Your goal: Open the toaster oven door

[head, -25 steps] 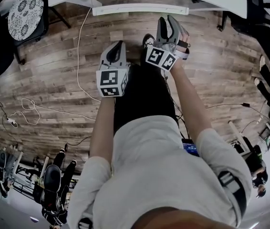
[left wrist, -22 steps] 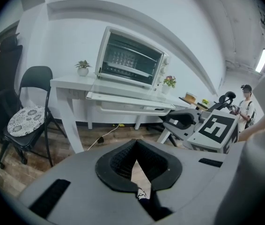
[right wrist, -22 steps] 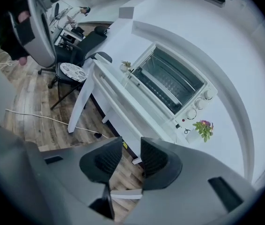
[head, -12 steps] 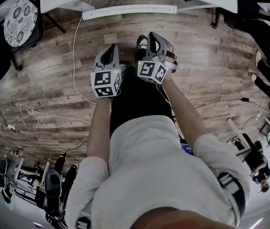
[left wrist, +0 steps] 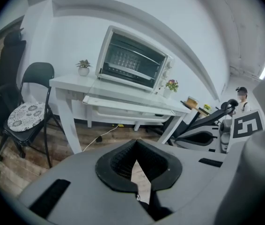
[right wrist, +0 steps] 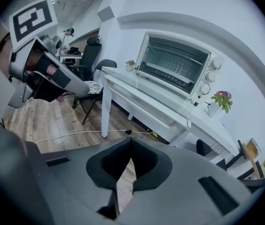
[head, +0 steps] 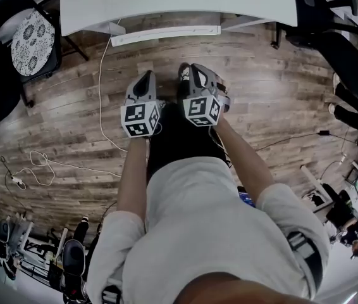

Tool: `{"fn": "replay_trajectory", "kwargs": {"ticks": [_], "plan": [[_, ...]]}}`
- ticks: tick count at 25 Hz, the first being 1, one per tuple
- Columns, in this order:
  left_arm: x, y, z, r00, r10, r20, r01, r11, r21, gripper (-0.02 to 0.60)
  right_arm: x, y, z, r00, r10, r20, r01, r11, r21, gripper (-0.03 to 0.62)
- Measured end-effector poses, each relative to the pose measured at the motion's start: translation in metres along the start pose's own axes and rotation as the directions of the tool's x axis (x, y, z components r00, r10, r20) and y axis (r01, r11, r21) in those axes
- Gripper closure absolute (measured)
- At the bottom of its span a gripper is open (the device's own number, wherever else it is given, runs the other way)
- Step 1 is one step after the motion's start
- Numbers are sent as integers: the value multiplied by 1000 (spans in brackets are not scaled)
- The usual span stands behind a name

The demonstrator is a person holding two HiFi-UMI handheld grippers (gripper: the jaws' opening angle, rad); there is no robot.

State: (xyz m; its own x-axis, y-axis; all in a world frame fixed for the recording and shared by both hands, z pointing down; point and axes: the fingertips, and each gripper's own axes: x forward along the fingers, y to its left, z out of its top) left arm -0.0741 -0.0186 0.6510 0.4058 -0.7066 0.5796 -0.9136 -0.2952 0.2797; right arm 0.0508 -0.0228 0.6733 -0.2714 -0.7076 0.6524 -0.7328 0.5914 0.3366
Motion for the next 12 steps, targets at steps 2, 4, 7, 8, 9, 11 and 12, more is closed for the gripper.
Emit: {"fn": "replay_trajectory", "kwargs": {"ticks": [2,4,7,8,9,11,12], "plan": [[-3,0,8,1000,3,3,-3,1000,-1,565,-5,-5,6,1000,11,2,-12,1000,19,594],[-6,-1,16,1000,4,4,-4,1000,1,565,-9,-10,14,1000,20,5,-20,999,35,594],[-9,-3,29,1000,3,8,-3,1000,13,565,-15,-17,28,999,38,23,-40,997,61,594],[-11,-4,34,1000,3,10,-3,1000,14,565,-17,-19,33,999,45,30,-48,996,72,594],[-12,-5,38,1000,3,11,-3,1000,14,565,-19,-21,37,998,52,35,-55,995,83,594],[-15,-6,45,1000,0,11,0,1000,12,565,-23,-24,44,997,63,41,-67,992,106,594],[-16,-7,48,1000,-3,10,3,1000,16,565,-24,-25,48,997,68,43,-72,991,114,594]]}}
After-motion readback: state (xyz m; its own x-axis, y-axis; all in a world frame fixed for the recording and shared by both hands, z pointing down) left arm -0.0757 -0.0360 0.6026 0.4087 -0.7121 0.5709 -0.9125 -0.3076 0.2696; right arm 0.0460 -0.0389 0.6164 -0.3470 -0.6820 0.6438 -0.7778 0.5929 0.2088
